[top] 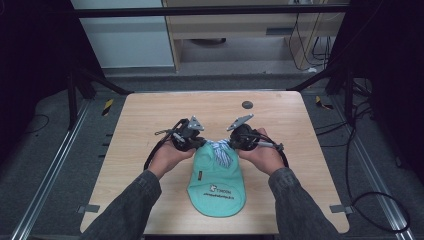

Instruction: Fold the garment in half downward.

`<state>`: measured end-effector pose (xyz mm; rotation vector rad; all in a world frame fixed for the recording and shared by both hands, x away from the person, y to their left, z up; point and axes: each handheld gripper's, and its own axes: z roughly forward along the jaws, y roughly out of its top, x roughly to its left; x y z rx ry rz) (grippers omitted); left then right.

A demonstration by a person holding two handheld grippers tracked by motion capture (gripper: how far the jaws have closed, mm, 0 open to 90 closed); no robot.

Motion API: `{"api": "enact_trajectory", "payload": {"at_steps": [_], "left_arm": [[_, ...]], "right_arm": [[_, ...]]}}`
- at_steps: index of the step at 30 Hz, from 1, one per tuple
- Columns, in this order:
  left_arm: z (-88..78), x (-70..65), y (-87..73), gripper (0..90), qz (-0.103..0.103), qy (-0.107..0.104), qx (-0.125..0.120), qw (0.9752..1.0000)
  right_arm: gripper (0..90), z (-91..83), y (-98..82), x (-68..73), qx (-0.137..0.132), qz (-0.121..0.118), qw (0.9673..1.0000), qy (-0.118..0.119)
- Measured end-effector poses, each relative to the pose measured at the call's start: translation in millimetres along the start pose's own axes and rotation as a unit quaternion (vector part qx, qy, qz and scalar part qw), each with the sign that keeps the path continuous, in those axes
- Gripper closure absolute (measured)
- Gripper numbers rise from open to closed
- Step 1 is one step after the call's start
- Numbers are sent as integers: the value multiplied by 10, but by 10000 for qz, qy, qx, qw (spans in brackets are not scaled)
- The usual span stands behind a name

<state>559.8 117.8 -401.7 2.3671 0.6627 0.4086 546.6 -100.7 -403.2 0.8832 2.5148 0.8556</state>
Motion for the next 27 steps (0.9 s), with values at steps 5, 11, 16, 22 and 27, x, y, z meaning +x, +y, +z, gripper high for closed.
{"api": "enact_trajectory", "payload": {"at_steps": [5,11,16,22,27], "left_arm": [[-56,16,52,835,20,38,-71,10000],[-92,14,82,834,16,66,-130,9999],[-141,20,121,835,57,117,-147,9998],[-130,22,133,834,85,138,-139,9998],[-134,12,166,834,123,182,-145,9997]], "right_arm": [[835,-74,59,-31,-67,-69,9999,-43],[834,-131,97,-39,-125,-103,9998,-91],[834,-189,125,-39,-194,-137,9996,-129],[834,-197,122,-45,-216,-154,9996,-136],[834,-214,119,-62,-233,-146,9995,-146]]}}
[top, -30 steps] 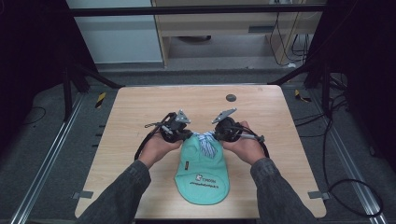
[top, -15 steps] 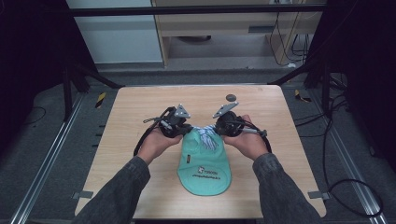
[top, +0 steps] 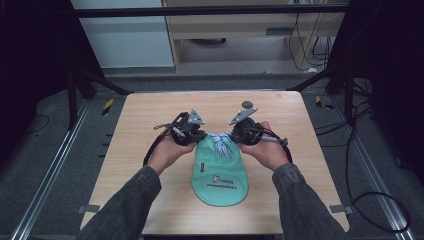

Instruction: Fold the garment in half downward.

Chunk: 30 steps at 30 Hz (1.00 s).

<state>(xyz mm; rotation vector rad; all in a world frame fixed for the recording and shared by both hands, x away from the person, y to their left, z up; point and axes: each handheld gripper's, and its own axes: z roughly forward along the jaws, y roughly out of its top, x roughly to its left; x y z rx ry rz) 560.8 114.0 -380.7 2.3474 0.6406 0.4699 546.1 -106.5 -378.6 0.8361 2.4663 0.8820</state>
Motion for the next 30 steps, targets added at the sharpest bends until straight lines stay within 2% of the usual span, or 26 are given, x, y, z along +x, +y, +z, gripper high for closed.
{"api": "enact_trajectory", "payload": {"at_steps": [17,30], "left_arm": [[-33,31,84,833,67,97,-70,9999],[69,62,219,834,149,173,-14,9997]], "right_arm": [[835,-75,59,-40,-85,-103,9999,-90],[834,-21,30,-164,-100,8,9998,-182]]}}
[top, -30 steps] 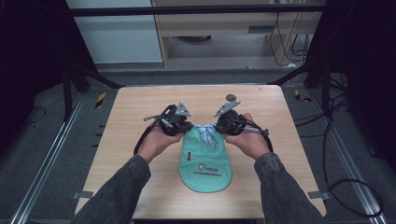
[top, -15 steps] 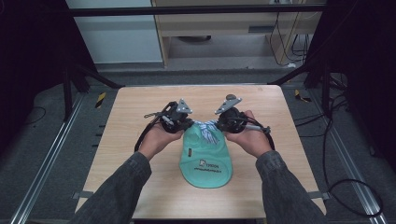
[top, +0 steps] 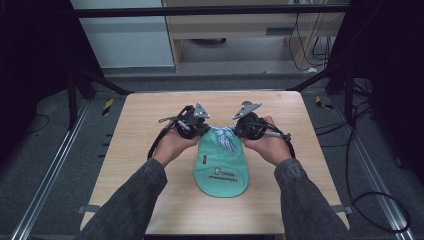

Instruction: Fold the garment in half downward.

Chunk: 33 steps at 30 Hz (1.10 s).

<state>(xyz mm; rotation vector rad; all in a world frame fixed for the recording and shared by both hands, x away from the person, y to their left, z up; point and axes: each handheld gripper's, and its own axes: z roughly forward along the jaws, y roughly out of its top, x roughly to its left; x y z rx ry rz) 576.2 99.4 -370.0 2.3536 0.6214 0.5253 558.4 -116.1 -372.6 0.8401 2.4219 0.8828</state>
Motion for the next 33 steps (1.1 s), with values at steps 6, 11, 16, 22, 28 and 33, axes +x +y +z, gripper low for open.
{"api": "enact_trajectory", "payload": {"at_steps": [6,11,16,22,28,33], "left_arm": [[39,21,-9,834,-14,31,-26,10000],[40,-39,-54,833,44,36,-28,10000],[32,-138,-94,832,165,28,-43,9999],[25,-209,-145,831,202,-31,-92,9997],[42,-157,-90,832,196,6,-84,9998],[33,-57,21,832,170,109,-115,9997]], "right_arm": [[834,56,-13,-45,-25,16,10000,-20],[833,78,-66,-3,-27,-78,10000,-13],[833,56,-149,45,-39,-109,9999,-24],[832,10,-238,108,-83,-89,9999,-22],[833,-6,-233,92,-120,-58,9999,-63],[833,-4,-127,24,-170,-39,9997,-181]]}}
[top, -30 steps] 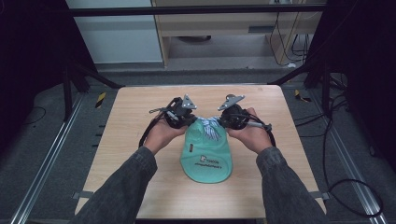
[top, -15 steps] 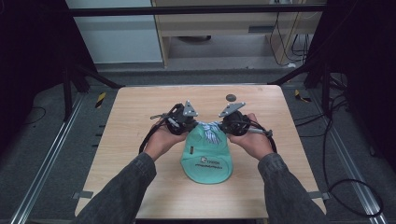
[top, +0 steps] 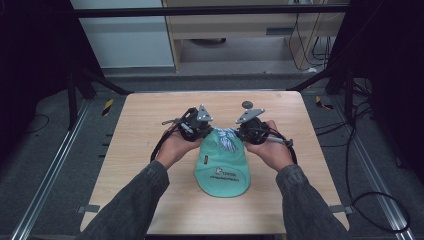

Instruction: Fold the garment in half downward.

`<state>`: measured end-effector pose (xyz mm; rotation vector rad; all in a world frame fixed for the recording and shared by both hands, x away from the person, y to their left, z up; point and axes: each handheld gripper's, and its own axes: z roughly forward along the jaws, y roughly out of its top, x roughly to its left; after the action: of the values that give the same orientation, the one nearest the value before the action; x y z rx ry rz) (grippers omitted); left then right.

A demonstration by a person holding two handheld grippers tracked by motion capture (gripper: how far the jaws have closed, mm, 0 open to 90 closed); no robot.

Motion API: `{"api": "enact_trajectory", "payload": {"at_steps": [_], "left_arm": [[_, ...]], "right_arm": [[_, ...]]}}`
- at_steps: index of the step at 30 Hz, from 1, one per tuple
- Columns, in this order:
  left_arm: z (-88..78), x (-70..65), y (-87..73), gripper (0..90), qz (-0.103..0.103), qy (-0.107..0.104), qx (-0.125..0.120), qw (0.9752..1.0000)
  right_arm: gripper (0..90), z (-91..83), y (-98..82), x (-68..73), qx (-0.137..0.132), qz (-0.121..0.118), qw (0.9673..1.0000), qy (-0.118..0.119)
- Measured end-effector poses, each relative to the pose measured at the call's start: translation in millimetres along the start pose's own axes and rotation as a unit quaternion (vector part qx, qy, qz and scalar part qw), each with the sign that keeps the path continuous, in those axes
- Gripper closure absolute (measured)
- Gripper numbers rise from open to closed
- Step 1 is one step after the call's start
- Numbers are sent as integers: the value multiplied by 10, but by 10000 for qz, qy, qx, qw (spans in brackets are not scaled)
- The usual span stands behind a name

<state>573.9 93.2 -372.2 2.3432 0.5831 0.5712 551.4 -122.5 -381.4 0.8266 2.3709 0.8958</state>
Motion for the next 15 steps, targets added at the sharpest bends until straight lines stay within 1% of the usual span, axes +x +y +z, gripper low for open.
{"api": "enact_trajectory", "payload": {"at_steps": [3,5,7,10,11,12,15], "left_arm": [[1,25,14,831,-21,4,-32,10000],[1,1,-6,829,32,8,-5,10000],[1,-15,-24,828,31,4,-10,10000],[14,-91,-115,827,15,-9,-40,10000],[14,-91,-115,827,15,-9,-40,10000],[19,-124,-152,827,19,-18,-43,10000],[17,-175,-188,826,28,-46,-71,10000]], "right_arm": [[833,16,32,-40,-6,28,10000,-27],[832,26,30,-38,10,17,10000,-31],[832,37,4,-6,5,-8,10000,-18],[831,46,-49,53,11,-58,10000,-17],[831,46,-69,73,6,-73,10000,-8],[830,45,-91,91,7,-94,10000,-6],[829,33,-152,136,-12,-95,10000,-5]]}}
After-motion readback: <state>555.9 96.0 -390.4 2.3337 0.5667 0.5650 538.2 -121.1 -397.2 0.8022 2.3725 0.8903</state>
